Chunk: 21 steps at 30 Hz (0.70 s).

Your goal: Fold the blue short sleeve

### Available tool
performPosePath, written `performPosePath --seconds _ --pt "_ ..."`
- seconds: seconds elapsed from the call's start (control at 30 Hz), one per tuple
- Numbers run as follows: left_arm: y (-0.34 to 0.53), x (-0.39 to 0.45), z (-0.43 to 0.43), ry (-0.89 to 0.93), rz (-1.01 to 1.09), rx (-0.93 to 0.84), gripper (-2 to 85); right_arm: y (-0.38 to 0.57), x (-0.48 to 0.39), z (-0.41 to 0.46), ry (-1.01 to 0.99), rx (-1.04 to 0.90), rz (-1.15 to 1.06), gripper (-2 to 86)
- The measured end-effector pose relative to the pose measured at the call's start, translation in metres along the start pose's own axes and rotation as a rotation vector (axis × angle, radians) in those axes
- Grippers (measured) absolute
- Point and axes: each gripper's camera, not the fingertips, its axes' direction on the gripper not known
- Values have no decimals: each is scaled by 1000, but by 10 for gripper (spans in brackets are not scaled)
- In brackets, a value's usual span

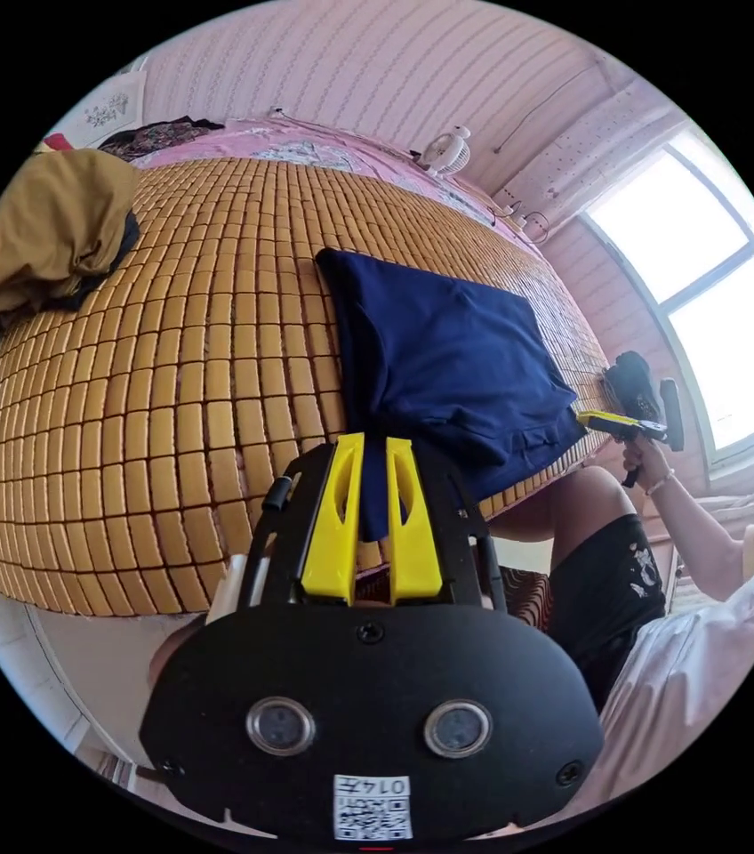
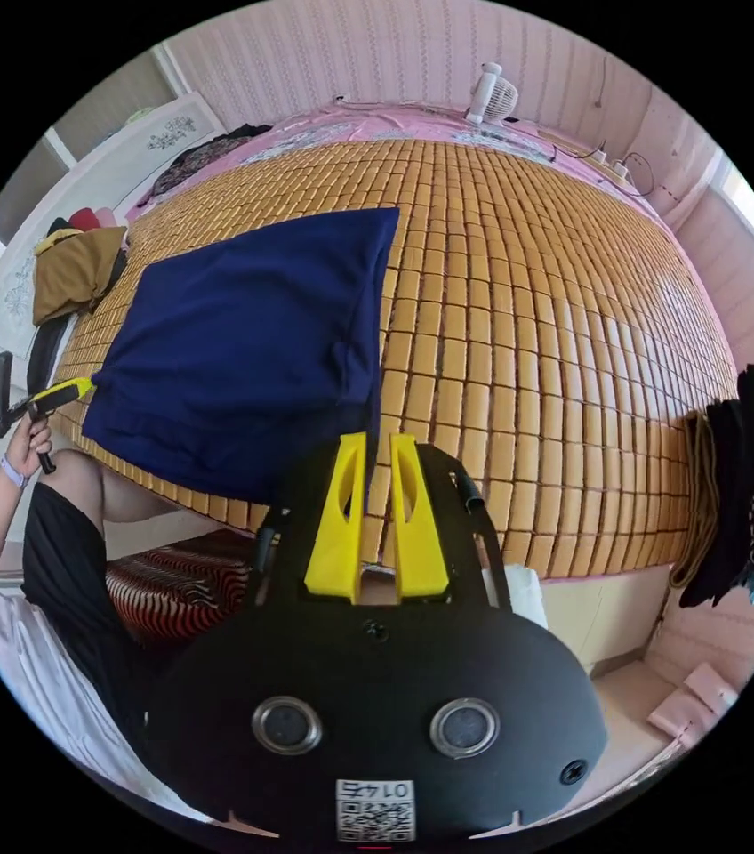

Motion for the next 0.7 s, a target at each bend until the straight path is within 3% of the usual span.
performPosePath --seconds 0.1,0.17,0.23,0.37,0.47,0.7 --pt "18 13 5 -50 32 -41 58 8 -6 7 -119 -82 73 103" --pt "26 22 21 -180 50 -144 30 11 -15 10 -84 -81 85 78" --pt "32 31 22 -237 110 -147 10 12 -29 13 -51 -102 81 30" --pt "39 37 21 -362 154 -188 -6 13 -53 9 -53 -123 12 17" --pt "44 22 12 -342 38 -177 -4 15 -70 -1 -195 -119 -33 16" --pt "60 28 -24 -277 -75 -4 31 19 -108 -11 -45 -62 -53 52"
